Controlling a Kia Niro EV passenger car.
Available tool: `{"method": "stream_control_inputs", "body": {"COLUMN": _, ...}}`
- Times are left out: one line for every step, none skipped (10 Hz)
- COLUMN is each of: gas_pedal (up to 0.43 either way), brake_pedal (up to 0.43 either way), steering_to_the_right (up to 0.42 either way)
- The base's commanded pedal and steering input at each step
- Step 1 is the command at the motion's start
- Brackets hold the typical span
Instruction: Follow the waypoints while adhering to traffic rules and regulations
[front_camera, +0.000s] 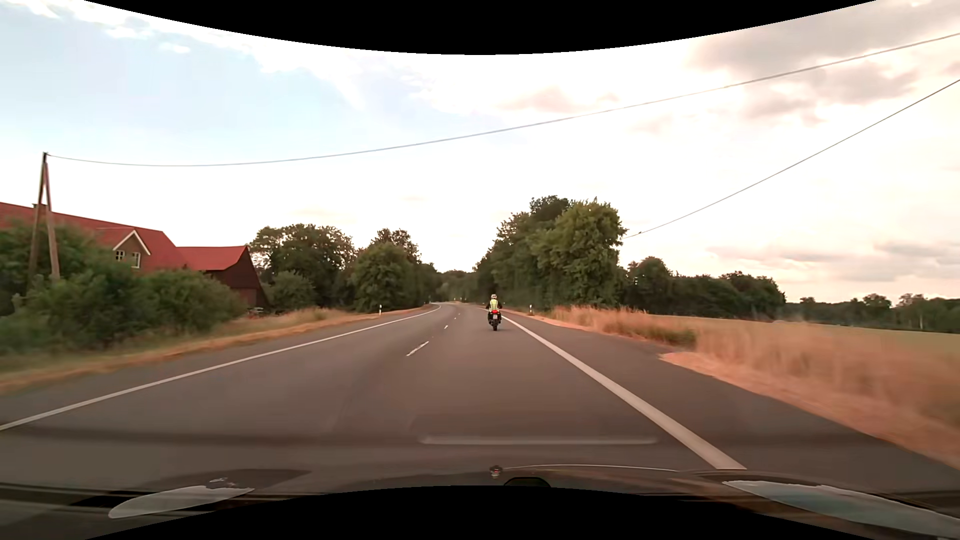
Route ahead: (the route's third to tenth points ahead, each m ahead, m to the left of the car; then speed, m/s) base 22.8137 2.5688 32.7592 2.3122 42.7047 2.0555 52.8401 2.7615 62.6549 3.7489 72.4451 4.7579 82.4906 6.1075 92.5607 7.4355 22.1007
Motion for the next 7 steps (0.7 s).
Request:
{"method": "stream_control_inputs", "body": {"gas_pedal": 0.220, "brake_pedal": 0.000, "steering_to_the_right": -0.006}}
{"method": "stream_control_inputs", "body": {"gas_pedal": 0.228, "brake_pedal": 0.000, "steering_to_the_right": -0.005}}
{"method": "stream_control_inputs", "body": {"gas_pedal": 0.228, "brake_pedal": 0.000, "steering_to_the_right": -0.005}}
{"method": "stream_control_inputs", "body": {"gas_pedal": 0.228, "brake_pedal": 0.000, "steering_to_the_right": -0.005}}
{"method": "stream_control_inputs", "body": {"gas_pedal": 0.228, "brake_pedal": 0.000, "steering_to_the_right": -0.006}}
{"method": "stream_control_inputs", "body": {"gas_pedal": 0.228, "brake_pedal": 0.000, "steering_to_the_right": -0.006}}
{"method": "stream_control_inputs", "body": {"gas_pedal": 0.228, "brake_pedal": 0.000, "steering_to_the_right": -0.005}}
